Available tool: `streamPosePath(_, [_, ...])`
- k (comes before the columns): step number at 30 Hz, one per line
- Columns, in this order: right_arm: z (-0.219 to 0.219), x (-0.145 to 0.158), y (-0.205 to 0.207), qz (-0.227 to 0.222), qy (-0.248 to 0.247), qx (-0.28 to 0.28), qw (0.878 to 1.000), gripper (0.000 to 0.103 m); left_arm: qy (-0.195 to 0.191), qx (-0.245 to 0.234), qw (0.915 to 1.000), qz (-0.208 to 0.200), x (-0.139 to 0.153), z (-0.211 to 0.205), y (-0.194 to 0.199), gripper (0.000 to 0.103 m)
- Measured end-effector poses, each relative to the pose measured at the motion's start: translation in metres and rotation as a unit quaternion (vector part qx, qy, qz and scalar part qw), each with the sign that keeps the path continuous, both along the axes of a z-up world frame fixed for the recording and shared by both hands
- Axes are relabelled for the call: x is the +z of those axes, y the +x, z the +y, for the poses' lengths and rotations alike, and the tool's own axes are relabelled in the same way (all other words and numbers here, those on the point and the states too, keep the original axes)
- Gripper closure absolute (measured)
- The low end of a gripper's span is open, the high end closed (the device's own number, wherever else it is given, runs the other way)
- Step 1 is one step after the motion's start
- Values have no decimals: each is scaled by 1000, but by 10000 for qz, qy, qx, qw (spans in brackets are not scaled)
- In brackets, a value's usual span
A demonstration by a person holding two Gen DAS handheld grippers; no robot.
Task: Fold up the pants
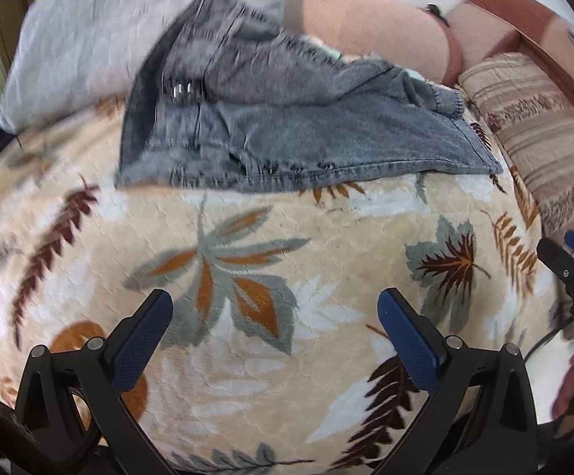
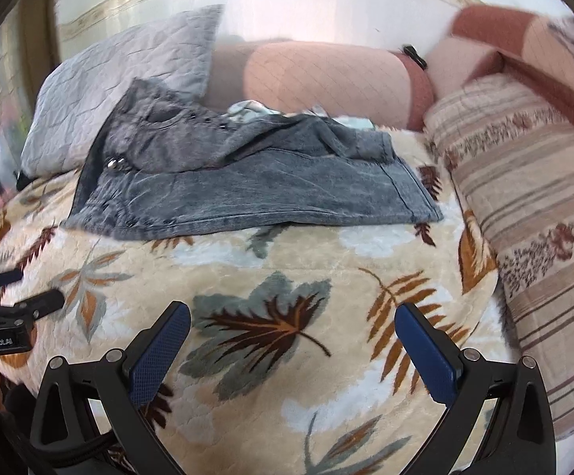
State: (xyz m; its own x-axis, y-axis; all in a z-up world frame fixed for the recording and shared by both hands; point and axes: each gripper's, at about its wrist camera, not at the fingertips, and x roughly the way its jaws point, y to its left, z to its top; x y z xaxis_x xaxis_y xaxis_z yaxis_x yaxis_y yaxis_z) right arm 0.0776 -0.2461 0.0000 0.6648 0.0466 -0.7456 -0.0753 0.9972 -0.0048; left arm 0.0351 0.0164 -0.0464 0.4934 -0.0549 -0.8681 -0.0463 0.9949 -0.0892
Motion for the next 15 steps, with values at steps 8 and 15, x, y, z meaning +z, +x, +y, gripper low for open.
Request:
streamPosePath(8, [-93, -20, 70, 461, 1407, -1093, 9829, 0, -1019, 1041, 9884, 439, -3, 67, 51, 0])
streamPosePath(15, [-123, -74, 141, 998, 2470, -1588, 9507, 0, -2402, 2105, 9427, 964, -42, 120, 87, 0])
